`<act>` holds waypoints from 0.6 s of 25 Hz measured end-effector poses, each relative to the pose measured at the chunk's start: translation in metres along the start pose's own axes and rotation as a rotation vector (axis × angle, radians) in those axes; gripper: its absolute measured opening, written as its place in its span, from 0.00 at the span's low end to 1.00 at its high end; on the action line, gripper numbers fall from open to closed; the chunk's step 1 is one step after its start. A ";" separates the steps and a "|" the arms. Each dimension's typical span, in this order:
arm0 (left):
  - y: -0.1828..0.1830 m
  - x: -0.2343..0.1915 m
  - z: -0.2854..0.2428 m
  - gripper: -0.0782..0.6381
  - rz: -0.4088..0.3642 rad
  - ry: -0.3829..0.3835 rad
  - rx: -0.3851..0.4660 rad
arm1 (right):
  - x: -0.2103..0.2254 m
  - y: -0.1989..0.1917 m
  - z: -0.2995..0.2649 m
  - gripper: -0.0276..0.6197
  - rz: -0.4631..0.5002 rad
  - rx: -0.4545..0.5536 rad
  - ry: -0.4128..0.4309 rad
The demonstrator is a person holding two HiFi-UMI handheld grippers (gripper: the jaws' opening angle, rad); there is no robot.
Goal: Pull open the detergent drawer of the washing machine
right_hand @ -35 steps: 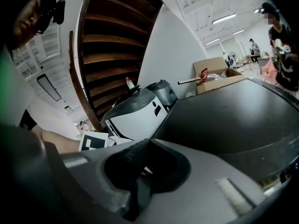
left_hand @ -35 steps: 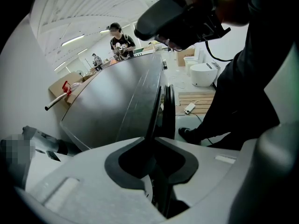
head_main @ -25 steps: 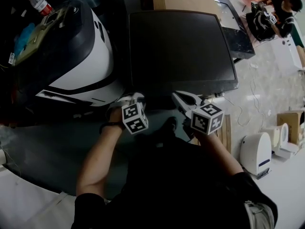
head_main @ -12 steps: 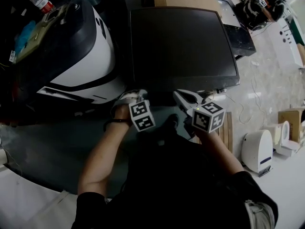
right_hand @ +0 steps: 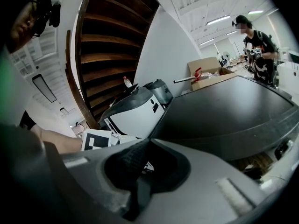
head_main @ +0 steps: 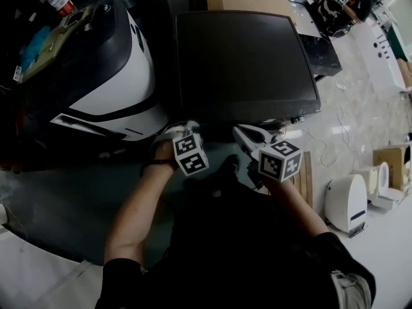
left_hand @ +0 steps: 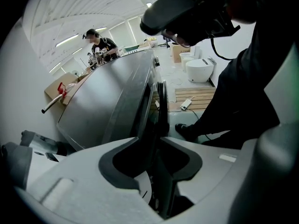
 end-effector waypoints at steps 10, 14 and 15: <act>0.007 -0.002 -0.011 0.34 -0.028 -0.001 -0.029 | 0.003 0.000 0.010 0.05 0.007 0.006 -0.028; 0.004 0.003 -0.019 0.37 -0.041 0.000 -0.046 | -0.003 -0.011 0.013 0.05 -0.008 0.000 -0.037; 0.004 0.003 -0.019 0.35 -0.039 0.000 -0.044 | -0.005 -0.013 0.014 0.05 -0.011 -0.002 -0.039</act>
Point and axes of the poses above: the fingertips, and each gripper's own axes: z backward along the fingers, x to its right, y out of its top, the point moved 6 cm from there along z, backward along the fingers, and after that the axes turned 14 degrees about z, right-handed, at the moved point
